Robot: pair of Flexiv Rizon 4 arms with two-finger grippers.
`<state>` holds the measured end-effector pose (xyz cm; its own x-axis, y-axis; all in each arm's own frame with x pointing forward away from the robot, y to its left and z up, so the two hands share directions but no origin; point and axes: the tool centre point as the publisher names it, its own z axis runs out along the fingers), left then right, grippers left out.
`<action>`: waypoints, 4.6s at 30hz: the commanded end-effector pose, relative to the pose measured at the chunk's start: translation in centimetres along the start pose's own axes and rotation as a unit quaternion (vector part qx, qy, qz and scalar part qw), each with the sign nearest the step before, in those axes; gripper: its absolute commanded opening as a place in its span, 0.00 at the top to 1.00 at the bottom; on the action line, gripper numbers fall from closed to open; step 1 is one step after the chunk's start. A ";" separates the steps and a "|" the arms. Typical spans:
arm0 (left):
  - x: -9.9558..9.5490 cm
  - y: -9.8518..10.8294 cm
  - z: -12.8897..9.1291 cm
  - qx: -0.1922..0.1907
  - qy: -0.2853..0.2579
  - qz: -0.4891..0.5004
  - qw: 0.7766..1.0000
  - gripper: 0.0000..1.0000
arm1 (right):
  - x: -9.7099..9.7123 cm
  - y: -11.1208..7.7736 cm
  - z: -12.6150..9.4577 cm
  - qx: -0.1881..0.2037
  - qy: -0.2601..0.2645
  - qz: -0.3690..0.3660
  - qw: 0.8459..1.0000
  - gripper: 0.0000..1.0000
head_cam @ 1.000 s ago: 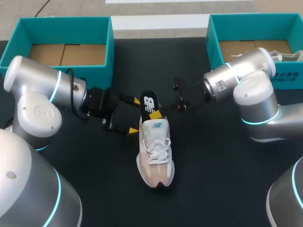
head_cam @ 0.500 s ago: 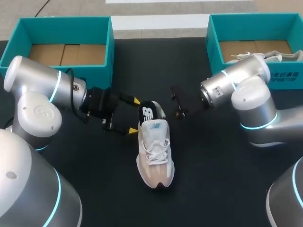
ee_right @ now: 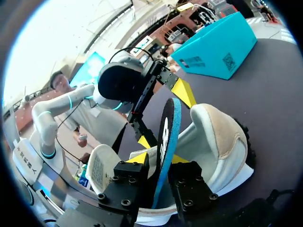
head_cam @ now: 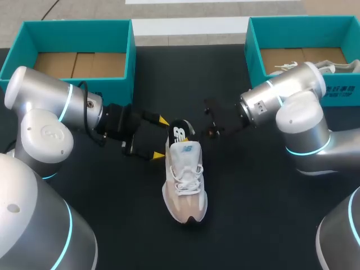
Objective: Take the shoe out of the shoebox, open the shoe tongue, remove and reinsert the insole, then place the shoe into the shoebox
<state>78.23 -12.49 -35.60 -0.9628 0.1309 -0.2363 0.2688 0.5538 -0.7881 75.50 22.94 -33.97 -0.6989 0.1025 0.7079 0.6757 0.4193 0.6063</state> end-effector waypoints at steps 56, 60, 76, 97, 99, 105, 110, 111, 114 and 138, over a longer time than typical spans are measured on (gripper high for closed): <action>0.1 -0.1 0.0 -0.002 0.000 0.000 1.000 0.00 | 1.6 5.3 -5.9 0.046 -0.070 -0.042 0.996 0.67; 0.1 -0.1 0.0 -0.002 0.000 0.000 1.000 0.00 | 3.5 6.3 -7.6 0.050 -0.102 -0.048 0.992 0.66; 0.1 -0.1 0.0 -0.002 0.000 0.000 1.000 0.00 | 9.4 7.1 -9.2 0.076 -0.247 0.020 0.966 1.00; -2.0 -0.4 -7.0 -0.061 0.039 0.043 0.996 0.00 | 10.7 5.7 -8.8 0.101 -0.426 0.104 0.893 1.00; -2.5 -0.3 -7.9 -0.063 0.043 0.045 0.996 0.00 | 10.7 5.7 -8.8 0.101 -0.426 0.104 0.893 1.00; -3.8 -0.1 -10.6 -0.069 0.055 0.060 0.994 0.00 | 10.7 5.7 -8.8 0.101 -0.426 0.104 0.893 1.00; -4.4 -0.2 -11.8 -0.074 0.031 0.054 0.995 0.00 | 10.1 5.8 -8.7 0.094 -0.462 0.122 0.874 1.00; -4.4 -0.2 -11.8 -0.074 0.031 0.054 0.995 0.00 | 9.8 5.9 -8.6 0.095 -0.480 0.125 0.863 1.00; -4.4 -0.2 -11.8 -0.074 0.031 0.054 0.995 0.00 | 8.9 6.2 -8.4 0.074 -0.522 0.152 0.836 1.00; -4.4 -0.2 -11.8 -0.074 0.031 0.054 0.995 0.00 | 4.8 4.5 -4.4 0.018 -0.580 0.225 0.783 1.00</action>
<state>82.20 -3.47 -27.74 -0.9296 0.2440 -0.2764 0.3683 0.6456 -0.6690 76.21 21.05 -26.22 -0.1549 0.9871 0.0406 0.9222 0.1298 0.3642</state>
